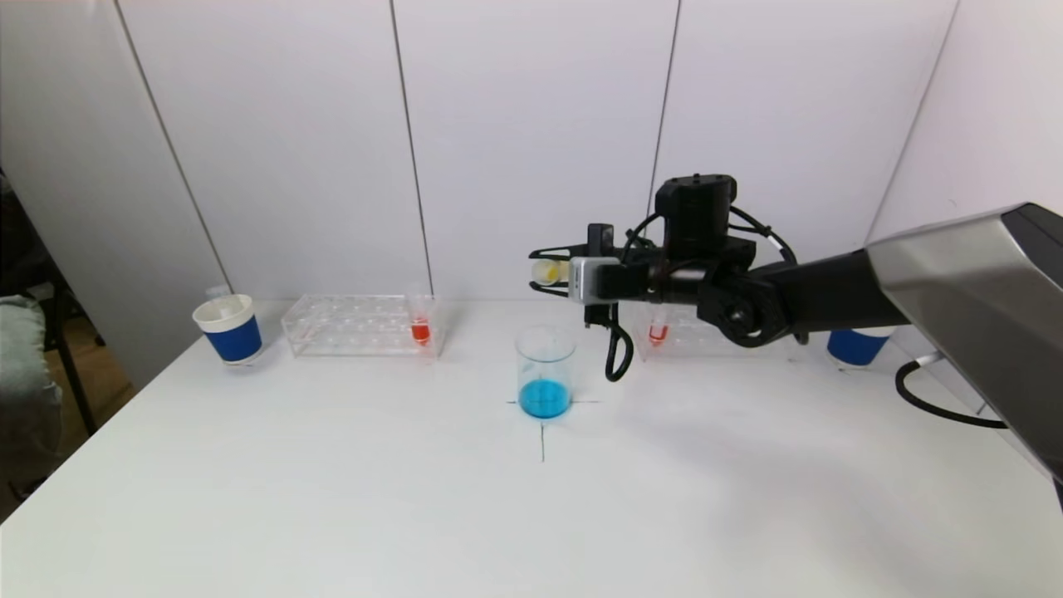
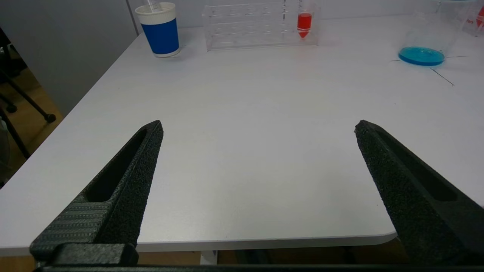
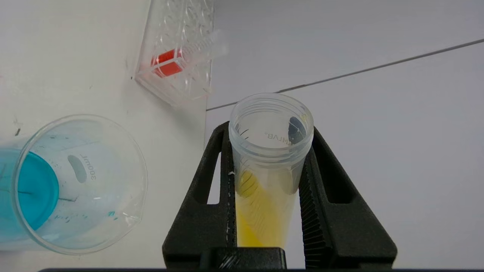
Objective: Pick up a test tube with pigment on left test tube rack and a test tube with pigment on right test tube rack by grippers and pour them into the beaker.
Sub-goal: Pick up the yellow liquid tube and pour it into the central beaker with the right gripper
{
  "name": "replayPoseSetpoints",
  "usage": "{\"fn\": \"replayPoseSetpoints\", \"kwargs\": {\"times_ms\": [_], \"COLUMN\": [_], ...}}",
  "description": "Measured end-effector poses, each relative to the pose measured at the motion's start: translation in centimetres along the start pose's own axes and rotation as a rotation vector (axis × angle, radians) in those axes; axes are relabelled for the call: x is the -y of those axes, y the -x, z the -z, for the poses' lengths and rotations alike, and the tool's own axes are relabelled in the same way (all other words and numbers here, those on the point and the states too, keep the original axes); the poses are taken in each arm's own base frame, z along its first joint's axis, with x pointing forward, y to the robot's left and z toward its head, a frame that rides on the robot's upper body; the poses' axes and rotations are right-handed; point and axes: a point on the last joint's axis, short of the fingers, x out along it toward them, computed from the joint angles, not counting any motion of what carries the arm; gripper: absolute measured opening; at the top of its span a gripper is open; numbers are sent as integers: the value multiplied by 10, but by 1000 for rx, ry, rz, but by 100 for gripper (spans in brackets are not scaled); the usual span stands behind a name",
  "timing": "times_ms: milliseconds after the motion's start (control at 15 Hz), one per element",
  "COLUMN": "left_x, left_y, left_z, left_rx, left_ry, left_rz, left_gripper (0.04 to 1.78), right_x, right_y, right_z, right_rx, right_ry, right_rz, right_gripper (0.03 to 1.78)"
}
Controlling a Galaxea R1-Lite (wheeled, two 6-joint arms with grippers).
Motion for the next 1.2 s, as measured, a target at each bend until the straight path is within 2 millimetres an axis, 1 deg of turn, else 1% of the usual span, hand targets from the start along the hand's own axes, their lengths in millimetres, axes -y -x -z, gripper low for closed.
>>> {"fn": "replayPoseSetpoints", "kwargs": {"times_ms": [533,733,933,1200], "left_x": [0,0,0,0], "left_y": [0,0,0,0], "left_z": [0,0,0,0], "left_rx": [0,0,0,0], "left_ry": [0,0,0,0], "left_rz": [0,0,0,0], "left_gripper": [177,177,177,177], "right_x": [-21,-24,-25,-25], "right_y": [-12,-14,-11,-8], "right_z": [23,29,36,42], "right_rx": [-18,-21,-38,-52], "right_ry": [121,166,238,292], "right_rz": [-29,-8,-6,-2], "right_gripper": [53,53,53,53]}}
